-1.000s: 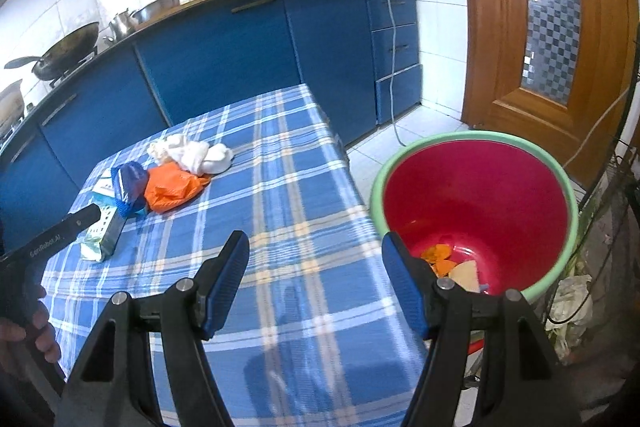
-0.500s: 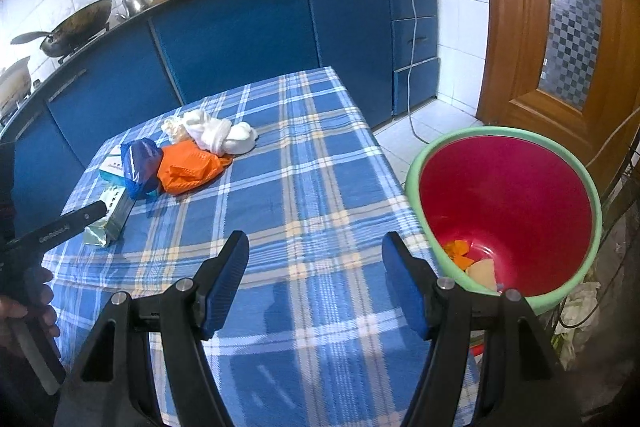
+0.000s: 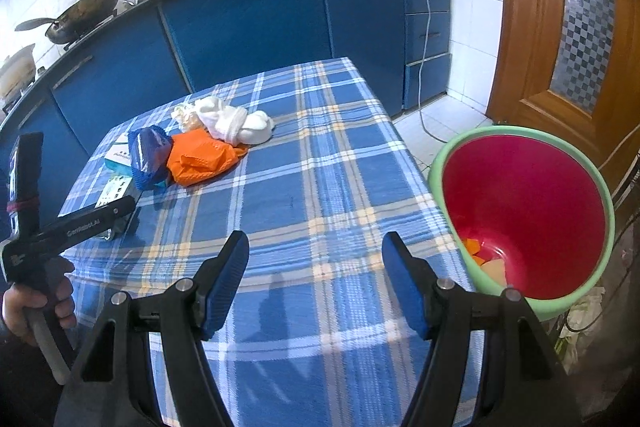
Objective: Collect trash
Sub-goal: 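Grasp the green printed medicine box with the left tool, then grasp the orange mesh item with the right tool while the left tool holds the box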
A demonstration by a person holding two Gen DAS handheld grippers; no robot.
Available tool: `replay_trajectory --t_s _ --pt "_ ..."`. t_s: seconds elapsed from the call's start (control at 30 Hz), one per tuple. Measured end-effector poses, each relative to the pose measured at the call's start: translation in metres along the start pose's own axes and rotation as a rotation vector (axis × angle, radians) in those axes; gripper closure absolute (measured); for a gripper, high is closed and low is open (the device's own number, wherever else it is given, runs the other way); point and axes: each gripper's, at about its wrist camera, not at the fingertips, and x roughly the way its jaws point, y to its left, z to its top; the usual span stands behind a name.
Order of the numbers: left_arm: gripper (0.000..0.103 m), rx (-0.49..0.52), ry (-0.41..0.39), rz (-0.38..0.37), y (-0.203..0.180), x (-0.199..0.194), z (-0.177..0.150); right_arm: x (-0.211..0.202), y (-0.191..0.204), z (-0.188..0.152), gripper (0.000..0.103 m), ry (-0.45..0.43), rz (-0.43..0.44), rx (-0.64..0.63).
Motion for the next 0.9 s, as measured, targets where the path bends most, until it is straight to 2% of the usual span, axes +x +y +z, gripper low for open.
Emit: replay_trajectory --t_s 0.03,0.3,0.67,0.9 --pt "0.043 0.005 -0.001 0.002 0.0 0.001 0.0 0.001 0.002 0.0 0.033 0.002 0.003 -0.004" --pt "0.044 0.007 -0.018 0.01 0.005 -0.005 -0.003 0.011 0.025 0.006 0.033 0.013 0.029 -0.042" --pt "0.044 -0.109 -0.077 0.044 0.047 -0.037 -0.013 0.022 0.066 0.016 0.033 0.014 0.102 -0.104" --pt "0.044 -0.148 -0.093 0.049 0.063 -0.046 -0.019 0.031 0.104 0.021 0.033 0.019 0.174 -0.159"
